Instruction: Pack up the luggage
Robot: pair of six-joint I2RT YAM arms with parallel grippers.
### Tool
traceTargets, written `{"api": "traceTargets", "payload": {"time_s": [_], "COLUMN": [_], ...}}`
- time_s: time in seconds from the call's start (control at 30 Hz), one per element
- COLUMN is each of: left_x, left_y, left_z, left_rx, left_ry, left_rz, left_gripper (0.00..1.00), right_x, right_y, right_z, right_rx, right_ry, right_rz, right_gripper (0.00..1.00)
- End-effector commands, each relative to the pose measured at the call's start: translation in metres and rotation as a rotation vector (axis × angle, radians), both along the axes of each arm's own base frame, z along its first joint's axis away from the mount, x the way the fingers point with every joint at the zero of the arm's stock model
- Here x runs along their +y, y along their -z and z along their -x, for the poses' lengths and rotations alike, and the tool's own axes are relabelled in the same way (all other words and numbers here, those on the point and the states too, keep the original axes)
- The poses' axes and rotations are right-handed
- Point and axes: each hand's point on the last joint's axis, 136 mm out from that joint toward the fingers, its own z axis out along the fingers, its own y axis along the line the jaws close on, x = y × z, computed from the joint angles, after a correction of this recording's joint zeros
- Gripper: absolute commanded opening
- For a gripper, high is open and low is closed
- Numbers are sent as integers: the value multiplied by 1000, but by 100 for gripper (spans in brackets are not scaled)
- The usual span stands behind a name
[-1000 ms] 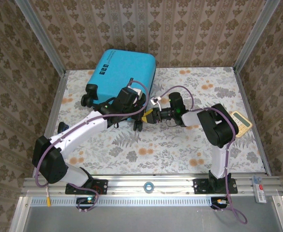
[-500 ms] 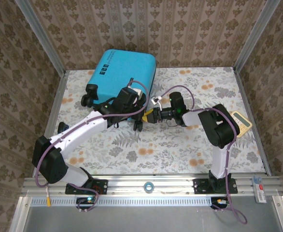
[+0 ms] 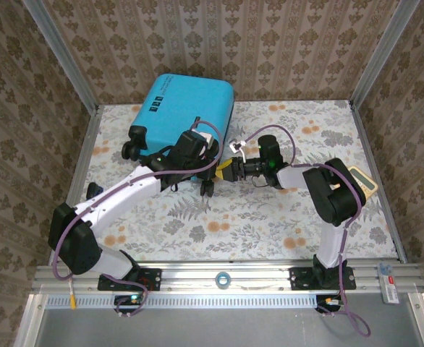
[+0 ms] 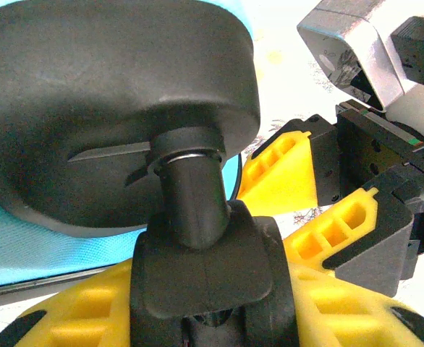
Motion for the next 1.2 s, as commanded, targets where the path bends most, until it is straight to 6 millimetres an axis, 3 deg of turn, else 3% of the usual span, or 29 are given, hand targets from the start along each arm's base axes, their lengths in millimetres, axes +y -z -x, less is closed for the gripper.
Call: {"api": "traceTargets", "payload": {"time_s": [0.0,0.17,0.53,0.83,1.17], "left_x": [-32,-31,-32,-33,-32], "left_y": [-59,-60,-62,-61,-61], "left_z": [9,11,11,12,12], "left_rx": [-132,-133,-135,-132,-131], "left_ry": [173,175,179,182,182], "left_rz": [151,151,157,156,154], "left_gripper": [0,0,0,0,0], "right_x": [-3,-8,-7,10,11], "right_y": [0,21,29,18,8], "right_z": [-7,-12,-17,-10,-5], "right_rx": [-36,11,23,-2,-18], "right_ry": [42,76,86,17,4], "right_rz": [19,44,69,43,34], "right_gripper": [48,53,59,59,52]}}
